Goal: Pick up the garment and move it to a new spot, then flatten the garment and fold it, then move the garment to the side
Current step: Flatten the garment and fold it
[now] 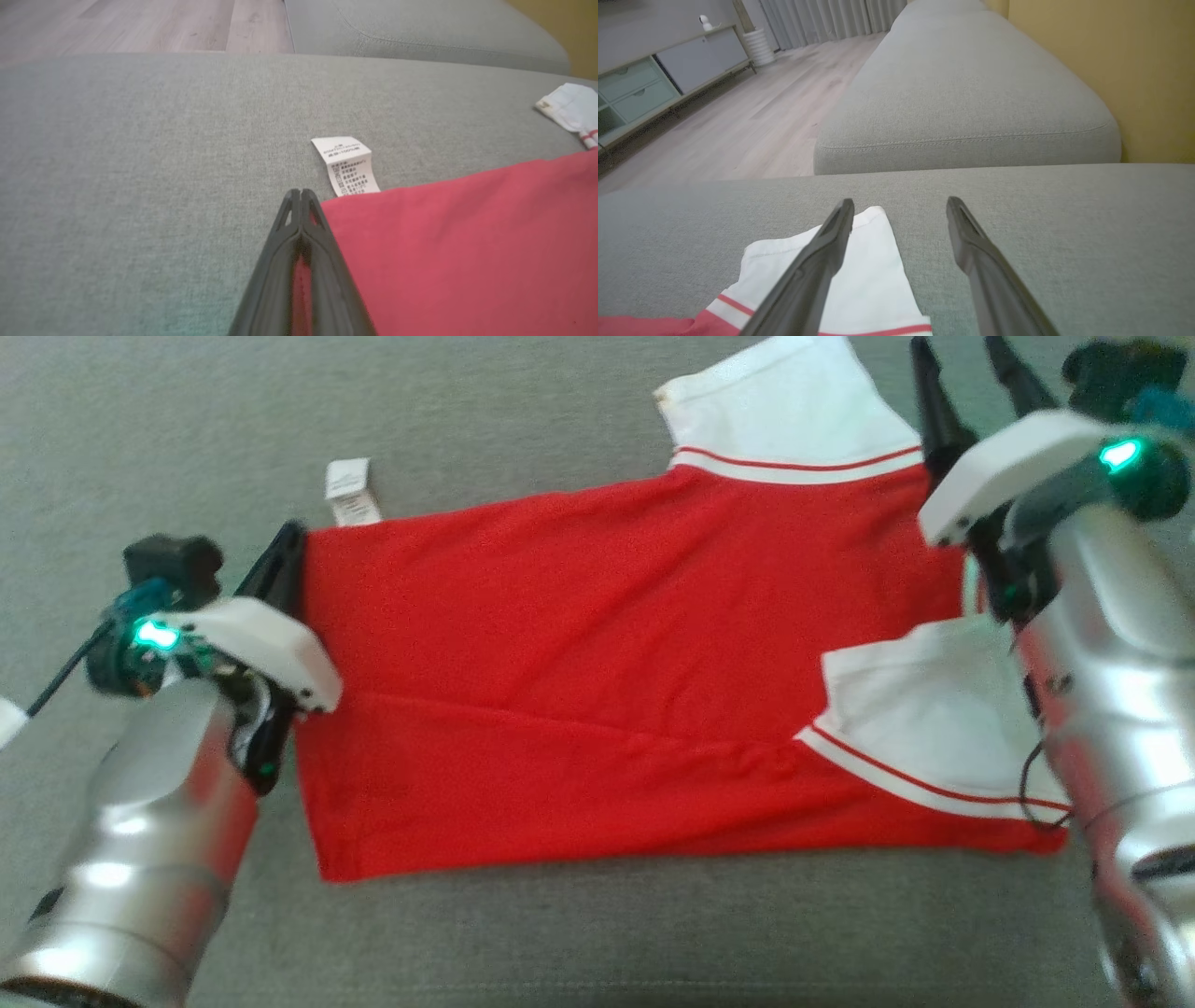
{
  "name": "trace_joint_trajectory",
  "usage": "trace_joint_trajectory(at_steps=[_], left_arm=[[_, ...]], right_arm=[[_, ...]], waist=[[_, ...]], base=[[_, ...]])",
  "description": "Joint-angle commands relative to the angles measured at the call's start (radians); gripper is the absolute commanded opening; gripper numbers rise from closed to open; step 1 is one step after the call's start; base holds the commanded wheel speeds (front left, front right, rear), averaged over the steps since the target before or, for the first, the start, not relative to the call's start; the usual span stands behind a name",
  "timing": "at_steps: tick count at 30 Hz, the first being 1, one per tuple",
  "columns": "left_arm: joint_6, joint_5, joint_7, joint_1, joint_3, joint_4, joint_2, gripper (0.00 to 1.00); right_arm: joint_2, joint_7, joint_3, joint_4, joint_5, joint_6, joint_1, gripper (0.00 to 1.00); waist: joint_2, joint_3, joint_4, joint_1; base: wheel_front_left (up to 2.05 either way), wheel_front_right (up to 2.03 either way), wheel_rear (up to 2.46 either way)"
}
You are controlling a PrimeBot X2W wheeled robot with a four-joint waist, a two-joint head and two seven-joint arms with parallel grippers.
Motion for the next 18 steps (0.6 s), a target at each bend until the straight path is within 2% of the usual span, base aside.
trace_joint_trajectory(at_steps=[1,11,18], left_arm=[[0.002,0.001,-0.025,-0.059,0.013,-0.034,0.027,0.00],[0.002,0.003,-0.126,-0.111,-0.084,-0.136,-0.057,0.00],[0.002,-0.003,-0.149,-0.127,-0.131,-0.161,-0.102,0.00]], right_arm=[[0.001,0.018,0.011,-0.007,-0.010,-0.001,-0.043,1.00],[-0.084,0.143,-0.027,0.186,-0.113,-0.001,-0.190,1.00],[-0.122,0.184,-0.057,0.282,-0.175,-0.001,-0.254,1.00]], waist=[[-0.0001,0.016,0.041,-0.0001],[-0.0001,0.064,0.211,-0.0001],[-0.0001,0.100,0.277,-0.0001]], base=[[0.00,0.00,0.00],[0.00,0.00,0.00],[0.00,0.00,0.00]])
